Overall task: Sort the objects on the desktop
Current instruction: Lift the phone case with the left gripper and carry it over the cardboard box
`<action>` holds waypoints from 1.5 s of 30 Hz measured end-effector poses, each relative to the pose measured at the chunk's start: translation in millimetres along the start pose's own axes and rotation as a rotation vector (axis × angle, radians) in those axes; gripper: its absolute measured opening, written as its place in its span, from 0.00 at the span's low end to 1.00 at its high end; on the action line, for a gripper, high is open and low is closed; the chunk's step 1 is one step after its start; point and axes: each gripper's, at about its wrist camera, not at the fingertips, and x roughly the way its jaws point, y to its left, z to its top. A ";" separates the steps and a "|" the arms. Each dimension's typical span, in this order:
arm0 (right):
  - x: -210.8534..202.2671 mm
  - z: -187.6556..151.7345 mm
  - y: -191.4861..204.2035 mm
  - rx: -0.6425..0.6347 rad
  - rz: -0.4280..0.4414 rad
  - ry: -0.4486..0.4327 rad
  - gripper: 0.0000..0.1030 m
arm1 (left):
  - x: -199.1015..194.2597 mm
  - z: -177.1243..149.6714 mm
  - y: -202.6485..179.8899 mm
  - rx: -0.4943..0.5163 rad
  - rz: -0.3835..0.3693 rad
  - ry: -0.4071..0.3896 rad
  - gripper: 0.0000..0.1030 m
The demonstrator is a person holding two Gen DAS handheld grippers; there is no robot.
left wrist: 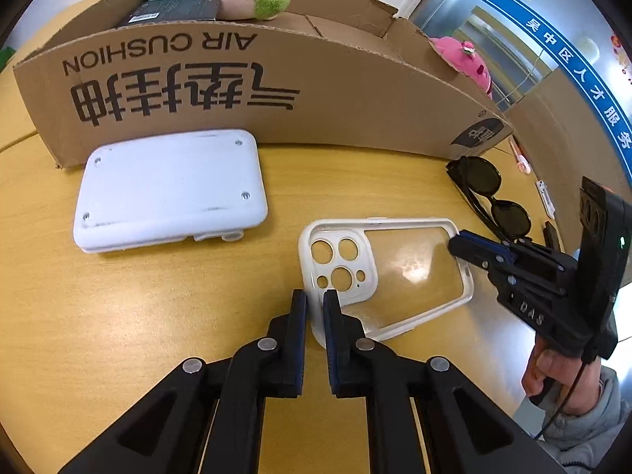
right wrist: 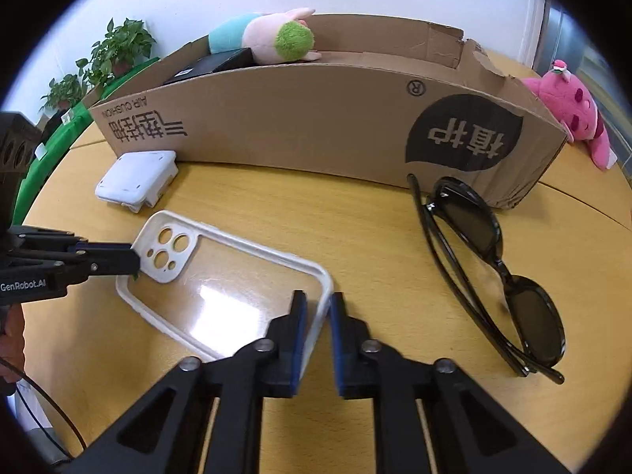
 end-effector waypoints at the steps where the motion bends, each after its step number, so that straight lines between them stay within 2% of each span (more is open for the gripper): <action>1: -0.8 0.1 -1.2 0.005 0.002 -0.003 0.08 | -0.2 -1.1 -1.5 0.004 0.002 0.002 0.07; 4: -10.8 3.3 0.0 -0.001 0.006 -0.047 0.07 | -8.6 0.2 -5.3 -0.003 0.014 -0.024 0.07; 6: -23.0 11.6 -1.6 0.008 0.034 -0.093 0.07 | -21.8 6.0 -5.2 -0.016 -0.005 -0.058 0.07; 11: -53.9 43.9 -2.2 -0.004 0.043 -0.208 0.07 | -66.5 34.5 -21.2 0.036 -0.006 -0.181 0.07; 17: -99.6 104.5 -8.8 -0.036 0.038 -0.356 0.07 | -116.0 96.5 -43.8 0.151 0.004 -0.334 0.07; 21: -124.3 139.8 -14.0 -0.061 0.016 -0.429 0.07 | -132.2 146.4 -50.1 0.196 -0.004 -0.390 0.07; 24: -133.3 167.7 -20.4 -0.070 -0.005 -0.458 0.07 | -135.8 180.4 -50.9 0.204 -0.041 -0.412 0.07; 26: -131.9 189.3 -32.3 -0.044 0.010 -0.455 0.07 | -130.8 203.4 -52.1 0.197 -0.058 -0.407 0.07; 29: -118.6 223.8 -45.8 -0.031 -0.008 -0.439 0.07 | -116.0 239.3 -55.8 0.195 -0.019 -0.400 0.07; 33: -89.1 261.8 -63.5 -0.011 -0.028 -0.393 0.07 | -89.7 287.0 -48.7 0.144 0.005 -0.365 0.07; 36: -50.4 283.3 -77.0 -0.002 -0.049 -0.319 0.07 | -64.5 310.9 -44.4 0.125 0.036 -0.324 0.06; 39: -0.8 299.9 -95.3 0.036 -0.058 -0.230 0.07 | -26.6 338.5 -36.1 0.090 0.042 -0.249 0.06; 45: 74.5 318.7 -129.7 0.119 -0.057 -0.084 0.06 | 41.4 372.7 -33.6 0.084 0.145 -0.128 0.06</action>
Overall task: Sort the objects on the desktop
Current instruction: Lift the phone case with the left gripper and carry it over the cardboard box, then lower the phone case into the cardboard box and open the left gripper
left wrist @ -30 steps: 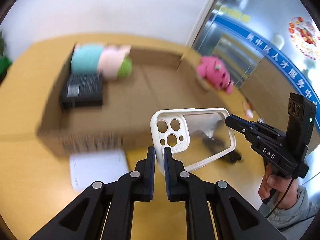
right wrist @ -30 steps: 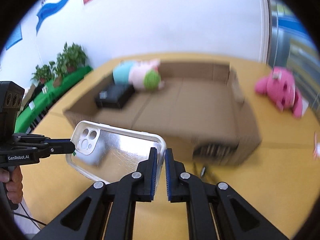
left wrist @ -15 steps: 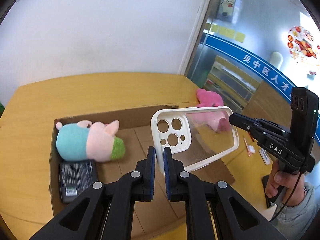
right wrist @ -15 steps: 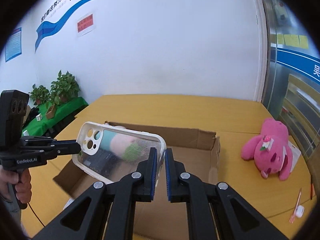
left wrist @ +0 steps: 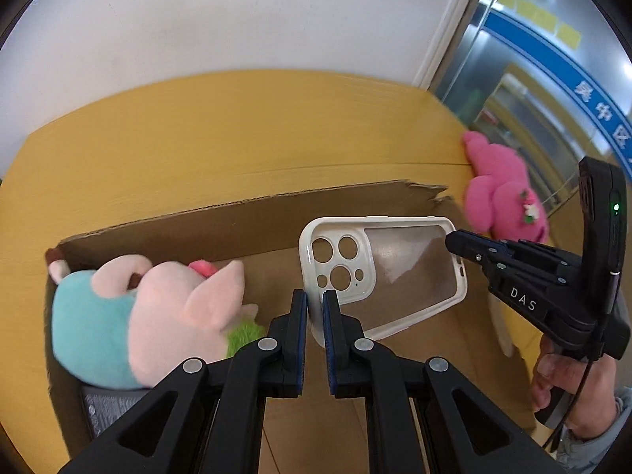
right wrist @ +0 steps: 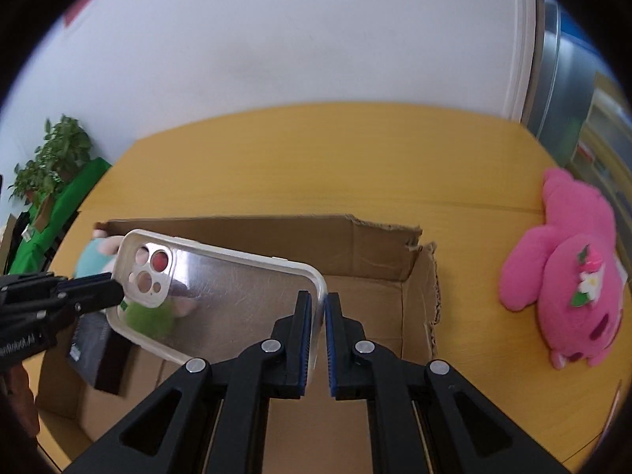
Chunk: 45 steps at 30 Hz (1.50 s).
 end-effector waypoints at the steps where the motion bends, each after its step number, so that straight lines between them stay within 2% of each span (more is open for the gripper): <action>1: 11.6 3.6 -4.6 0.018 0.000 0.023 0.06 | 9.9 4.3 0.8 -0.006 0.010 0.015 0.06; 5: 41.3 14.3 -12.9 0.030 -0.035 0.099 0.06 | 42.6 13.3 2.2 -0.031 0.012 0.076 0.06; 9: 68.8 14.1 -17.1 0.036 -0.091 0.178 0.06 | 69.0 11.1 -5.8 -0.014 0.061 0.134 0.06; 13: 81.9 7.5 -15.7 0.031 -0.114 0.192 0.06 | 89.4 6.6 -0.6 -0.054 0.075 0.180 0.06; 16: 80.2 4.1 -9.6 0.008 -0.134 0.181 0.08 | 87.7 6.1 0.0 -0.052 0.087 0.171 0.08; 17: 75.6 4.1 -7.7 -0.002 -0.133 0.171 0.16 | 83.6 6.5 -0.1 -0.051 0.089 0.165 0.13; 18: 64.8 3.7 -3.0 -0.024 -0.129 0.146 0.32 | 77.4 7.2 0.1 -0.049 0.090 0.153 0.17; 19: 55.0 3.7 3.4 -0.038 -0.124 0.122 0.41 | 65.5 7.7 -1.1 -0.046 0.087 0.127 0.28; 20: 35.6 1.6 10.4 -0.064 -0.113 0.068 0.56 | 55.6 7.4 -1.0 -0.043 0.085 0.101 0.41; 21: 13.8 -2.8 18.0 -0.088 -0.102 0.013 0.64 | 37.0 6.3 -3.2 -0.034 0.082 0.047 0.47; 23: -23.7 -15.7 30.4 -0.130 -0.072 -0.064 0.71 | 2.0 1.2 -10.3 -0.006 0.084 -0.055 0.60; 24: -49.0 -27.9 38.4 -0.158 -0.058 -0.111 0.76 | -18.2 -4.3 -13.6 0.006 0.082 -0.106 0.63; 26: -80.0 -45.3 48.5 -0.195 -0.043 -0.166 0.77 | -62.8 -22.3 -21.6 0.026 0.077 -0.211 0.75; 27: -103.9 -63.3 56.5 -0.216 -0.025 -0.196 0.77 | -83.6 -33.4 -25.1 0.039 0.093 -0.267 0.78; 28: -116.9 -70.0 64.1 -0.219 -0.018 -0.211 0.78 | -110.1 -51.0 -32.5 0.056 0.150 -0.344 0.85; 29: -130.9 -81.5 68.0 -0.214 -0.015 -0.228 0.79 | -124.5 -60.6 -33.5 0.069 0.183 -0.386 0.90; 32: -161.6 -107.5 77.3 -0.195 -0.018 -0.272 0.81 | -169.0 -110.3 -47.9 0.107 0.235 -0.509 0.92; 34: -181.4 -130.5 83.9 -0.167 -0.035 -0.300 0.81 | -191.5 -147.6 -53.6 0.112 0.243 -0.560 0.93; 36: -189.5 -145.3 81.0 -0.140 -0.040 -0.307 0.81 | -204.3 -174.2 -56.8 0.124 0.262 -0.588 0.93; 38: -199.9 -161.9 84.2 -0.135 -0.023 -0.311 0.81 | -210.5 -195.5 -64.4 0.127 0.314 -0.605 0.93; 39: -203.0 -165.9 85.1 -0.135 -0.021 -0.319 0.81 | -214.6 -206.7 -65.4 0.109 0.339 -0.608 0.93; 43: -213.7 -181.4 95.4 -0.155 -0.028 -0.336 0.81 | -230.3 -238.5 -67.8 0.038 0.335 -0.633 0.93; 45: -221.6 -188.7 105.1 -0.207 -0.062 -0.348 0.81 | -238.5 -252.3 -68.8 0.021 0.393 -0.669 0.94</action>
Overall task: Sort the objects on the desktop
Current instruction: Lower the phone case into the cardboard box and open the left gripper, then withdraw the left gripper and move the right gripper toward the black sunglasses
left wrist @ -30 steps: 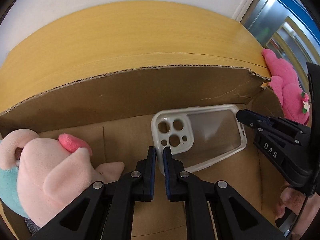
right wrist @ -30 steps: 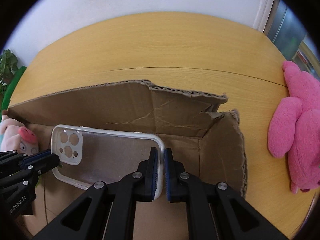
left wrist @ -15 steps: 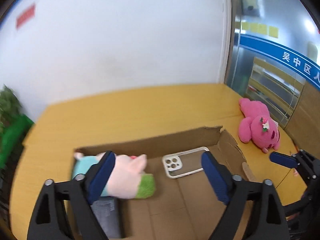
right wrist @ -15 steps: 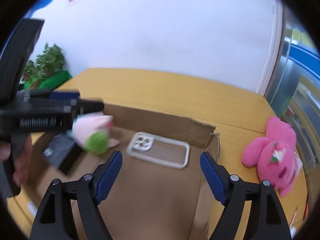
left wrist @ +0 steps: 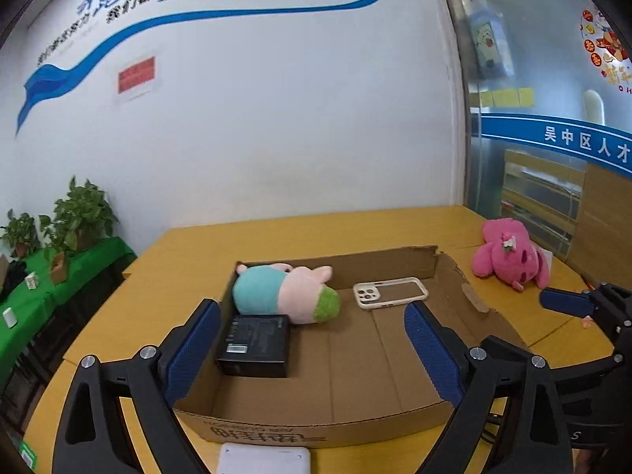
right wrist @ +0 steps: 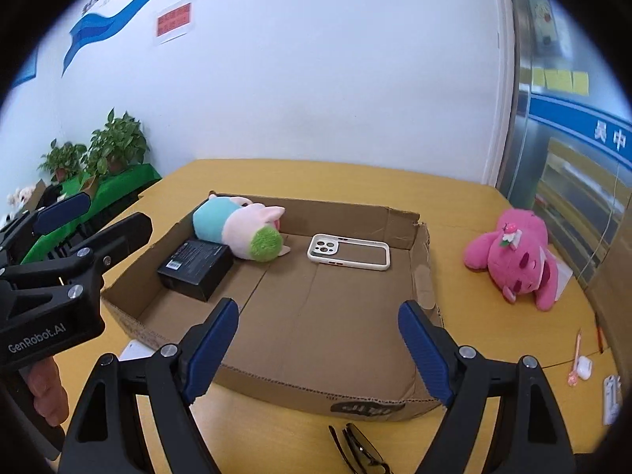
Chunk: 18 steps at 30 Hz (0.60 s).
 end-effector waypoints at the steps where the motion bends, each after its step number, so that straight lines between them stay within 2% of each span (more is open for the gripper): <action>1: -3.5 -1.4 5.2 -0.019 -0.017 -0.004 0.81 | -8.1 -2.5 1.6 0.006 0.041 -0.035 0.94; 4: -18.5 -4.2 15.1 -0.059 -0.045 -0.033 0.81 | -21.7 -7.3 4.8 0.018 0.058 -0.062 0.95; 12: -27.7 -11.0 23.7 -0.022 -0.005 -0.030 0.81 | -20.4 -22.8 18.0 -0.039 0.009 0.023 0.95; 15: -26.7 -11.1 22.5 0.019 0.034 -0.013 0.81 | -18.2 -26.3 23.0 -0.068 -0.012 0.045 0.95; 18: -28.6 -11.5 24.8 0.018 0.008 -0.017 0.81 | -15.6 -28.4 23.8 -0.070 -0.022 0.064 0.95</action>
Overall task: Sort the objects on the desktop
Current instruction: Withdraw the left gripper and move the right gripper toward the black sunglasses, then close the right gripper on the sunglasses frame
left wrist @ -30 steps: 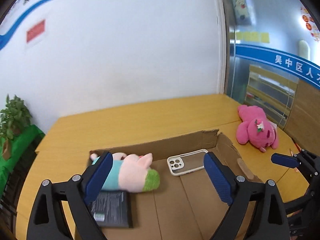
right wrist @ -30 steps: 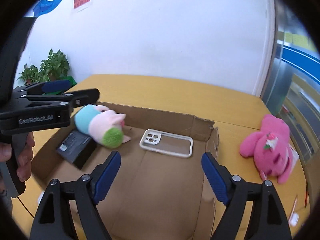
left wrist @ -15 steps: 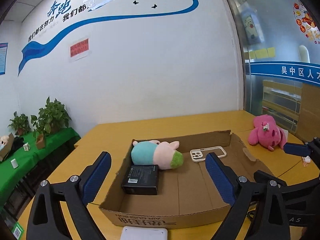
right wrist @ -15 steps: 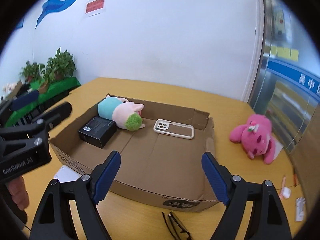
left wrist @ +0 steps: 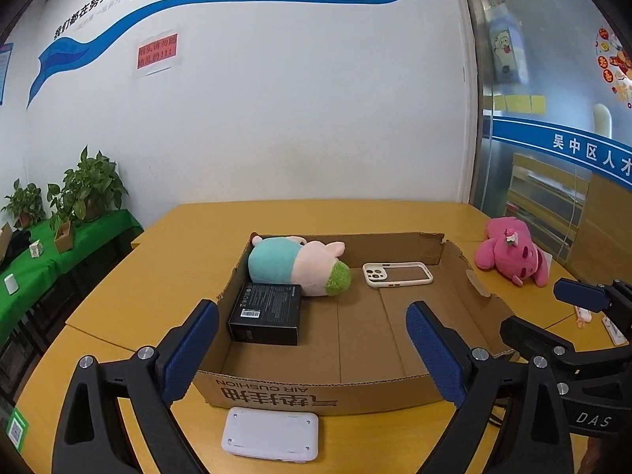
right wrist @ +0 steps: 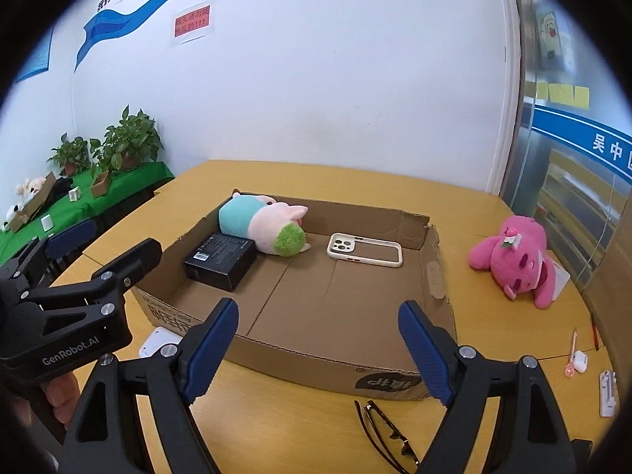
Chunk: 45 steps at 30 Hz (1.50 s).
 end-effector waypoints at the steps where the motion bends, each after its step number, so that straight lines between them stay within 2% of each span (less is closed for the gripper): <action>1: 0.3 -0.2 0.9 -0.006 -0.009 0.001 0.81 | 1.0 -0.9 -0.5 0.005 0.003 0.006 0.95; 9: 4.9 -3.9 5.8 -0.016 0.015 0.021 0.81 | 13.0 -6.8 7.7 -0.052 -0.020 0.066 0.95; 15: 9.1 -4.9 3.8 -0.003 0.029 0.029 0.81 | 17.0 -6.1 7.7 -0.036 -0.007 0.070 0.95; 21: 12.3 -7.3 0.1 0.002 0.033 0.036 0.81 | 26.6 -11.2 3.6 -0.028 -0.015 0.112 0.95; 25: 15.0 -11.7 -5.3 0.000 0.047 0.044 0.81 | 30.9 -14.3 2.2 -0.031 -0.031 0.133 0.95; 29: 17.4 -26.8 -26.5 0.007 0.086 0.066 0.81 | 40.6 -23.6 4.4 -0.046 -0.067 0.195 0.95; 32: 26.6 -55.4 -59.7 0.053 0.090 0.143 0.81 | 49.7 -37.0 6.2 -0.057 -0.097 0.254 0.95; 35: 40.7 -90.0 -97.7 0.124 0.121 0.262 0.81 | 61.8 -52.5 3.8 -0.071 -0.136 0.333 0.95; 37: 49.5 -114.0 -116.0 0.121 0.109 0.335 0.81 | 68.0 -63.1 -0.4 -0.076 -0.171 0.385 0.95; 40: 62.9 -137.9 -123.4 0.064 0.074 0.426 0.81 | 77.0 -77.9 -8.1 -0.076 -0.197 0.443 0.95; 42: 72.4 -148.2 -121.3 0.043 0.110 0.472 0.80 | 83.8 -87.3 -14.6 -0.077 -0.219 0.491 0.95; 45: 80.9 -150.2 -114.0 0.000 0.117 0.475 0.79 | 89.4 -94.9 -21.9 -0.075 -0.242 0.530 0.95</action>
